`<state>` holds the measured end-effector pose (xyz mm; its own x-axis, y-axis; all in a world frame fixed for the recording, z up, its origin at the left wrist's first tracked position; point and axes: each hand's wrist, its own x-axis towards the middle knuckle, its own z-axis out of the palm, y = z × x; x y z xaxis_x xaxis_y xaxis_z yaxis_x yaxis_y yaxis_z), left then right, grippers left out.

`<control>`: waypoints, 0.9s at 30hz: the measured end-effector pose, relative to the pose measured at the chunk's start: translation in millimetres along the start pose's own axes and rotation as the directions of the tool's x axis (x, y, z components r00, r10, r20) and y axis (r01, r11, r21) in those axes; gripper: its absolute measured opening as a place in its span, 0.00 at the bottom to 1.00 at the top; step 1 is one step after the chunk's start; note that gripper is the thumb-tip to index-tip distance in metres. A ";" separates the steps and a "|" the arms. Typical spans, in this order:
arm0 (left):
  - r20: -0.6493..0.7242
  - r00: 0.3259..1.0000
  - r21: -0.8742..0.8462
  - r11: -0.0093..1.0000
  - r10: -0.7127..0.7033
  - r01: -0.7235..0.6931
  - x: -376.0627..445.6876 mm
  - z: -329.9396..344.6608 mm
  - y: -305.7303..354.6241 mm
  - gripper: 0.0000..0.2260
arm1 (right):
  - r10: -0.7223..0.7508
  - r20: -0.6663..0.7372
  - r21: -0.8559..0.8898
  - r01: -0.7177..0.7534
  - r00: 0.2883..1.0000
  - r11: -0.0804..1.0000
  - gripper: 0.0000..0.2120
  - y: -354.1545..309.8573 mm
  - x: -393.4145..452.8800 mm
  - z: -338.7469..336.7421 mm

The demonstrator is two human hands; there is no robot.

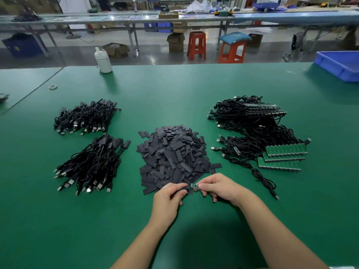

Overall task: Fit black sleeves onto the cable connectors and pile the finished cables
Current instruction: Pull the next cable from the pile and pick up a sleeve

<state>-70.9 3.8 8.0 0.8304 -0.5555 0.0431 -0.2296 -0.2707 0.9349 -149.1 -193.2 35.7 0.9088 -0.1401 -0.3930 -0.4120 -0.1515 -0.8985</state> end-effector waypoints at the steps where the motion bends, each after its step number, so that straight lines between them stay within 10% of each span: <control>1: -0.015 1.000 -0.012 1.000 -0.001 0.001 0.1 0.1 -0.6 0.12 | 0.004 0.017 -0.007 -0.004 1.000 1.000 0.08 -0.7 0.3 -0.6; 27: 0.141 0.988 -0.044 0.996 -0.066 0.073 0.9 -4.3 2.5 0.13 | 0.038 0.103 -0.060 -0.032 0.994 0.998 0.08 3.2 4.9 -4.1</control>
<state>-68.6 6.1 11.9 0.7639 -0.6416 -0.0691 -0.1459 -0.2760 0.9500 -146.2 -198.4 31.8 0.8945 -0.0438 -0.4450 -0.4440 -0.2052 -0.8722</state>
